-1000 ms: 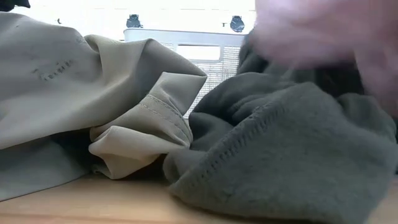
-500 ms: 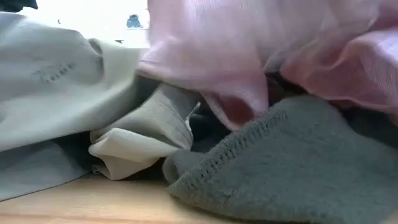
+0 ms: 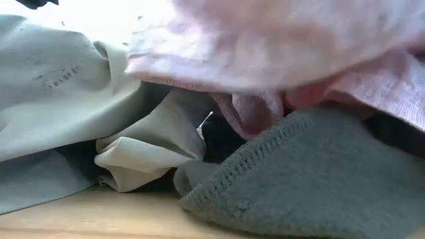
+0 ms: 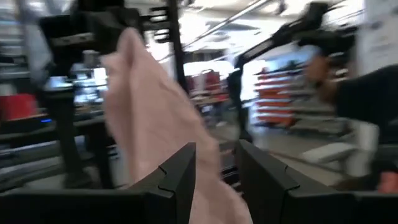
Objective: Fold laundry
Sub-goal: Put the pink polo into the white laundry bin
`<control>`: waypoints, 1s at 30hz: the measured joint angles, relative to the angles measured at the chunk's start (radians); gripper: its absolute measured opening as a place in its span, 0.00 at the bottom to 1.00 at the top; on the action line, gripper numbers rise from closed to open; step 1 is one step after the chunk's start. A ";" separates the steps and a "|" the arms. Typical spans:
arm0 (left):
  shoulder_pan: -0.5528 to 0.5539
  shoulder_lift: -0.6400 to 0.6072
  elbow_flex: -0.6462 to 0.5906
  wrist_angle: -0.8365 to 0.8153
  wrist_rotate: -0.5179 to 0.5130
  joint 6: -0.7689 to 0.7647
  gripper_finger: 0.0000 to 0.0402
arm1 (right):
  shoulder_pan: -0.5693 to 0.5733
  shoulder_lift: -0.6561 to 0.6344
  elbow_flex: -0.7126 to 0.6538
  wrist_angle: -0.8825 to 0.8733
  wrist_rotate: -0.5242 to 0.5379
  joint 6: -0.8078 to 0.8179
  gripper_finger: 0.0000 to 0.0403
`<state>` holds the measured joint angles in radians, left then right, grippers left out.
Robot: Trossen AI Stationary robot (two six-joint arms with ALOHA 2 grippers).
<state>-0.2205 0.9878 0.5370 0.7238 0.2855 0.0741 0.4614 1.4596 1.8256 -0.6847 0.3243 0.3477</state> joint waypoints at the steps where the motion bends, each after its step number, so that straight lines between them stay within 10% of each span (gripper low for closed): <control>1: -0.007 0.026 0.018 0.000 -0.042 0.020 0.31 | -0.012 0.011 0.000 -0.006 -0.028 0.000 0.00; 13: -0.044 0.283 0.158 -0.026 -0.197 0.145 0.33 | -0.053 0.176 0.000 -0.059 -0.155 0.010 0.00; 30: -0.044 0.320 0.162 0.004 -0.177 -0.042 0.67 | -0.096 0.233 0.000 -0.076 -0.092 0.007 0.00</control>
<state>-0.2646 1.3075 0.6988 0.7277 0.1081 0.0324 0.3650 1.6928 1.8256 -0.7603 0.2320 0.3550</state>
